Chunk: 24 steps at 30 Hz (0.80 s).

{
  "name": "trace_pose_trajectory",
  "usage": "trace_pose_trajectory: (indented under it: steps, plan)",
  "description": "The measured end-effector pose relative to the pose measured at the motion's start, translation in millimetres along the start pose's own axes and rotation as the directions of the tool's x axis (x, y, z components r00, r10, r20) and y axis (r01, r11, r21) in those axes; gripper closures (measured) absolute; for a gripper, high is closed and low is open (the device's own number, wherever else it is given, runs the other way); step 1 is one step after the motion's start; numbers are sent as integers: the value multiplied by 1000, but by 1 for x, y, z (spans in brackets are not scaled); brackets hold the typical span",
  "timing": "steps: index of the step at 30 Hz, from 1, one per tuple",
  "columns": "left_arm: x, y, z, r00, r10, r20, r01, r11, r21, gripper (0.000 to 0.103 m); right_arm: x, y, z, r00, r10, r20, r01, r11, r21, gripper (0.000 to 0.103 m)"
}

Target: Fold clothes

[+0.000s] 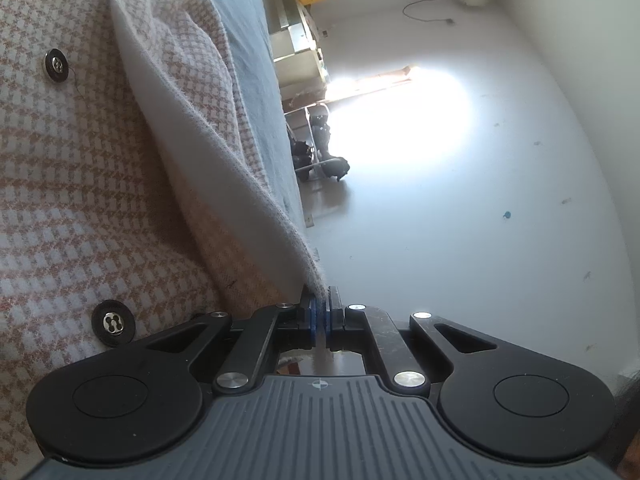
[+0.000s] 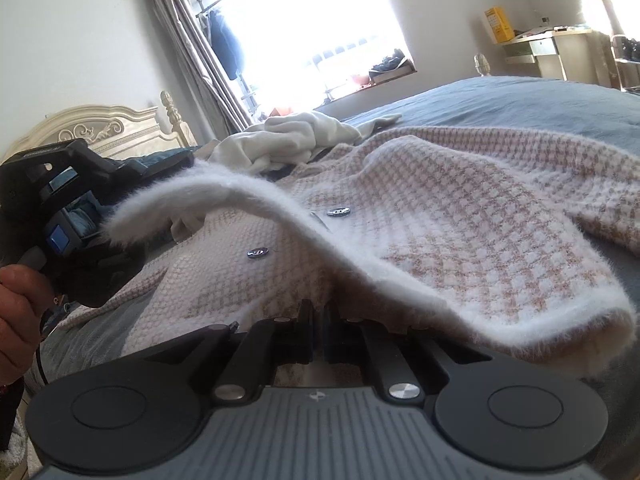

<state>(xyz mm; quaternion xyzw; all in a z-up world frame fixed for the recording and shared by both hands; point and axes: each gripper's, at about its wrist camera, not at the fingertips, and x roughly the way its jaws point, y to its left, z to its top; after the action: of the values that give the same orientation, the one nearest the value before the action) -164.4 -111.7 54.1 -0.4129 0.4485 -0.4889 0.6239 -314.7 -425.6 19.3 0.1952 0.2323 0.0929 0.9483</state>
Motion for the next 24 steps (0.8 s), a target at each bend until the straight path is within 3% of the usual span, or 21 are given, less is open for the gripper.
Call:
trace_pose_trajectory:
  steps: [4,10,18,21,24]
  plan:
    - [-1,7,-3,1000,14,-11,-14,1000,-12,101,10,-13,-11,999,-17,-47,18,999,31,98]
    - [-3,23,-15,998,51,-29,-51,999,-9,101,12,-6,-22,998,-67,-22,65,994,-87,97]
    - [-10,69,-34,987,147,-60,-145,989,40,101,5,-7,-29,997,-78,-3,77,992,-102,92]
    - [-9,93,-42,981,183,-61,-182,983,25,100,5,-5,-27,996,-88,-5,87,990,-112,87]
    - [-10,97,-44,986,159,-42,-157,987,33,99,-7,-8,-27,995,-101,-4,100,987,-124,80]
